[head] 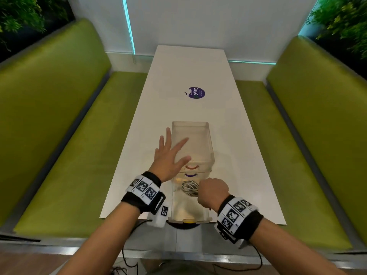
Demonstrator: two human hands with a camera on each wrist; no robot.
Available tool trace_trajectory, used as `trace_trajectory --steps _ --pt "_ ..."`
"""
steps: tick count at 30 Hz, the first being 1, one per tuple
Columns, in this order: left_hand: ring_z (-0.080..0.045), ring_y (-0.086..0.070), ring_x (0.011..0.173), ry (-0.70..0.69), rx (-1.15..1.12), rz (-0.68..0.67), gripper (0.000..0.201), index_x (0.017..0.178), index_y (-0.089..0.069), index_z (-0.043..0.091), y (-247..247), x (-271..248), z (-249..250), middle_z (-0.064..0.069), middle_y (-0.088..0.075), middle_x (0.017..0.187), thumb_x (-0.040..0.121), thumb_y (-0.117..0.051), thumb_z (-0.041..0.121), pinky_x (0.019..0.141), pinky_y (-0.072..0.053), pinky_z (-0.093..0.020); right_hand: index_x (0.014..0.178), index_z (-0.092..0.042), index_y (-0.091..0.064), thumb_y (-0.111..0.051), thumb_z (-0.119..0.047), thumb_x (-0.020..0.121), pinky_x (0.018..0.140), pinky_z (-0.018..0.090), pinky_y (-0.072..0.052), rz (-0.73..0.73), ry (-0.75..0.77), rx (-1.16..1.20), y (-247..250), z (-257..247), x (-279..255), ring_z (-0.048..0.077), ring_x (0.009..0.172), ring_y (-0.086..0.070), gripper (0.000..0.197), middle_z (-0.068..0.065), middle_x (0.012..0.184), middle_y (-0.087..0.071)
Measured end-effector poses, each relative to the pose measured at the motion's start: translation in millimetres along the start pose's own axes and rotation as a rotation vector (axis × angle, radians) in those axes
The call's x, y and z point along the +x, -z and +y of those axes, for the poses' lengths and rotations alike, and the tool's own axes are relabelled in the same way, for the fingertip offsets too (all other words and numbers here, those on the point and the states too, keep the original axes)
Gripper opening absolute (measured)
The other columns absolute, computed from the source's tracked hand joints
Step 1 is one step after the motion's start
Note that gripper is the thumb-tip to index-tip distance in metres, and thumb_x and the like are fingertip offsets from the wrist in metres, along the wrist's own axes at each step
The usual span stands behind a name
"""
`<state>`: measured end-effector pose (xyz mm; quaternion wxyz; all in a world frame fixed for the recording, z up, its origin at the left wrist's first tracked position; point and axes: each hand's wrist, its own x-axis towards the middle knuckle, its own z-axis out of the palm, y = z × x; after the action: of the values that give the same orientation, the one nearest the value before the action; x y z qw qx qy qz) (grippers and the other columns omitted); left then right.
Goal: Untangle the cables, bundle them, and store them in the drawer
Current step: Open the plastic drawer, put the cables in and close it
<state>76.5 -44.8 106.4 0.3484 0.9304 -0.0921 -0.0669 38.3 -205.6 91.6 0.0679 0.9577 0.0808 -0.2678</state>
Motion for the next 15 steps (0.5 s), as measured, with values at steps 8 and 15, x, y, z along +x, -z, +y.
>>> trace_trajectory --steps 8,15 --pt "-0.016 -0.023 0.144 -0.048 -0.02 -0.126 0.069 0.146 -0.031 0.036 -2 3 -11 0.008 0.005 0.161 0.085 -0.061 0.048 0.112 -0.026 -0.032 0.111 -0.007 -0.063 -0.047 -0.009 0.089 0.066 0.041 -0.049 -0.131 -0.158 -0.334 -1 -46 24 0.026 0.093 -0.064 0.027 0.007 0.108 -0.065" --pt "-0.026 -0.03 0.142 -0.029 0.051 -0.099 0.061 0.145 -0.036 0.031 7 8 -16 0.001 -0.002 0.161 0.089 -0.06 0.039 0.113 -0.028 -0.035 0.118 -0.006 -0.058 -0.048 -0.01 0.093 0.059 0.037 -0.051 -0.039 -0.197 -0.056 -23 -62 45 0.023 0.103 -0.064 0.027 0.008 0.118 -0.061"
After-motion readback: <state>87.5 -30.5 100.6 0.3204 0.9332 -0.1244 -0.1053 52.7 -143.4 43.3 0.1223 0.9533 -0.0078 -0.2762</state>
